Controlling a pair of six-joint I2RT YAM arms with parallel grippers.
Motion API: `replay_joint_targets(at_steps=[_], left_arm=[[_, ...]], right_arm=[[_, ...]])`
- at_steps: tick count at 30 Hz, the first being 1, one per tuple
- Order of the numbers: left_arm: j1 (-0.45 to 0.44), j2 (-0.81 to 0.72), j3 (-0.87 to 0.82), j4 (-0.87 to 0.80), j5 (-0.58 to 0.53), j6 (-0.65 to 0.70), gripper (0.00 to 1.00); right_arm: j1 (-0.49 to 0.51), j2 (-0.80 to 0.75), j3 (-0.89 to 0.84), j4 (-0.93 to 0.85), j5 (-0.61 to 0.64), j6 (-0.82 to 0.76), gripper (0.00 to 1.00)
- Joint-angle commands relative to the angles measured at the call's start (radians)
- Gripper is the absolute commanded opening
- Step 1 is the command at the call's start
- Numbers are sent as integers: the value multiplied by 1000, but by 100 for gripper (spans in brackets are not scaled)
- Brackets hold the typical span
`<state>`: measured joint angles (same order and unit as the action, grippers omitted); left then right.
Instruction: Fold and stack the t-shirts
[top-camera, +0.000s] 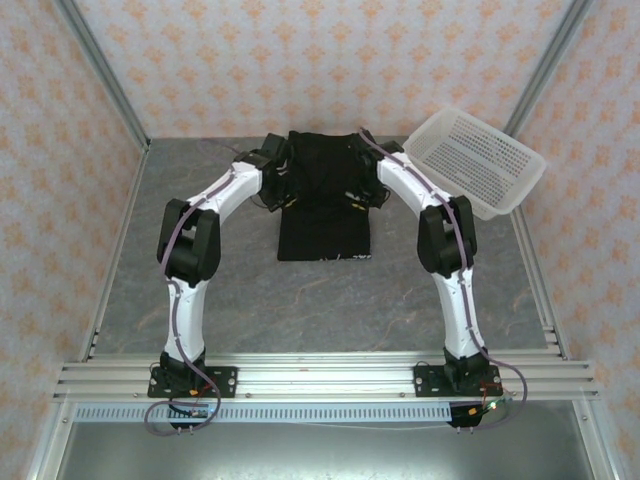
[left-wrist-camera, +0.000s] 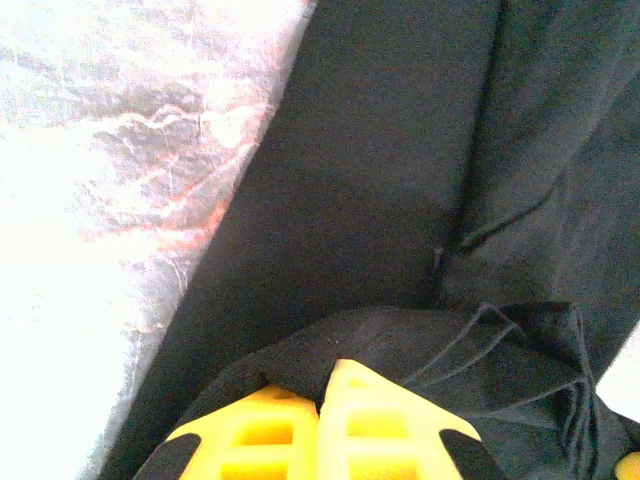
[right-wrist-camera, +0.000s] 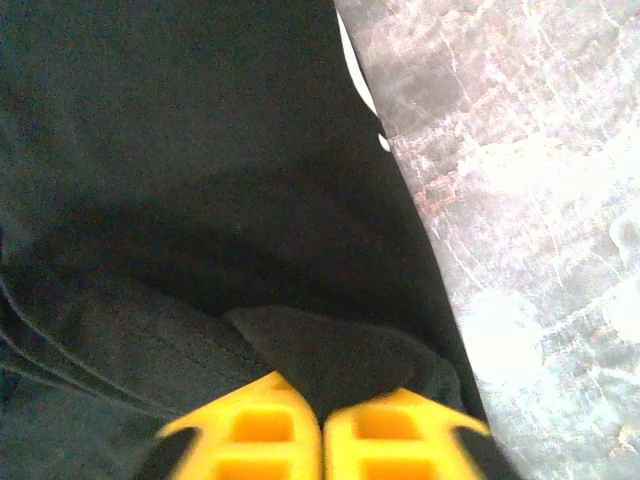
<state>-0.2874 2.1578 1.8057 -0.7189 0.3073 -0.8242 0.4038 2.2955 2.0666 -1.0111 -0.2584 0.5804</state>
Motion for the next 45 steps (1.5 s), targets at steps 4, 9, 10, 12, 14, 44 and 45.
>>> replay_joint_targets(at_steps=[4,9,10,12,14,44,45], left_arm=[[45,-63,38,-69,-49,32,55],[54,-286,-182,8,-71,1,64],[52,-337,-257,36,-48,-20,64],[48,-418,-423,96,11,-77,64],[41,-489,-593,168,82,-152,63],[-42,-307,-718,458,132,-331,28],[-42,-303,-710,453,125,-327,24]], right_arm=[[-12,-16,66,-27,24,-49,56],[-15,-156,-56,-2,42,-49,63],[-16,-198,-120,17,35,-39,63],[-15,-288,-280,81,4,-2,63],[-9,-399,-466,168,-38,45,64],[32,-422,-883,531,-181,244,28],[32,-417,-872,523,-177,239,24]])
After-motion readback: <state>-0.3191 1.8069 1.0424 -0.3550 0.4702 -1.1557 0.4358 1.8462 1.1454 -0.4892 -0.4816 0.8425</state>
